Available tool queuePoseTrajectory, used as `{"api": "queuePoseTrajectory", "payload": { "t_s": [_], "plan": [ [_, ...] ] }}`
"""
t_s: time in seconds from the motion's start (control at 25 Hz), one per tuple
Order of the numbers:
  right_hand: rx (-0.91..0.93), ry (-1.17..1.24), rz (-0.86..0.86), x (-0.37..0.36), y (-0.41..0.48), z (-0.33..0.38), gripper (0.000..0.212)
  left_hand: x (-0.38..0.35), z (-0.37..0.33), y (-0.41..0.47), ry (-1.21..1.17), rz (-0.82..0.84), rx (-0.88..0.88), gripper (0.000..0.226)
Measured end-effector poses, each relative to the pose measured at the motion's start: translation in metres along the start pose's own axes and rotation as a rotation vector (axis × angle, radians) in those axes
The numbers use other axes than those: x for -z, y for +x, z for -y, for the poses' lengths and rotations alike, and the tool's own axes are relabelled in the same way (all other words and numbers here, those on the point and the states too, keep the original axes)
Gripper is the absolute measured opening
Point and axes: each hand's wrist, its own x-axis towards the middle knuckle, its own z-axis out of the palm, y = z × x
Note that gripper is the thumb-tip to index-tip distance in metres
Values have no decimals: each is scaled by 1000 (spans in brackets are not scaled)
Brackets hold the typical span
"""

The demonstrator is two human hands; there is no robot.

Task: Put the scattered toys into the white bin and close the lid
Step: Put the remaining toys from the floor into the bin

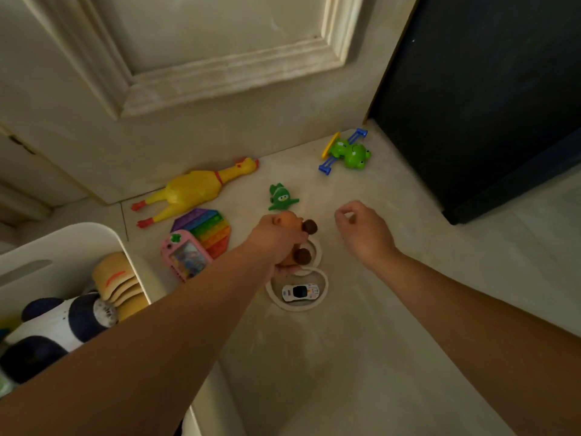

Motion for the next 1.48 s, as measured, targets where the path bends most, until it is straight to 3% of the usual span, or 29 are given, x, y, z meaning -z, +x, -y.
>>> {"api": "queuePoseTrajectory", "payload": {
  "t_s": [0.08, 0.16, 0.24, 0.36, 0.44, 0.52, 0.6, 0.68, 0.88, 1.04, 1.24, 1.48],
  "plan": [
    [-77, -289, -27, -4, 20, -17, 48, 0, -4, 11, 2, -63, 33, 50],
    [-132, -329, 67, -14, 33, -34, 63, 2, -12, 22, 3, -87, 53, 50],
    [-61, -280, 67, -23, 47, -42, 49, 4, -20, 35, -28, -113, 54, 48],
    [-3, -71, -117, -23, 75, -28, 20, 1, -27, 49, -63, -161, 40, 51],
    [76, -8, -284, -16, 102, -8, 22, -1, -27, 56, -96, -194, 22, 53],
    [159, -25, -356, -8, 128, 10, 42, -2, -27, 59, -105, -218, 8, 53],
    [176, -98, -253, -5, 153, 18, 65, -2, -26, 58, -104, -225, 5, 52],
    [155, -232, -110, -7, 168, 14, 76, -2, -24, 56, -107, -227, 7, 52],
    [211, -416, -181, -4, 171, -1, 58, -1, -18, 49, -94, -213, -25, 50],
    [153, -549, -102, 1, 145, 1, 59, 2, -24, 39, -104, -210, -56, 51],
    [246, -270, -27, 5, 61, 4, 56, 5, -25, 10, -76, -145, -81, 51],
    [435, 21, -123, 35, -58, 41, 61, 15, -13, -45, -35, -34, -169, 51]
  ]
}}
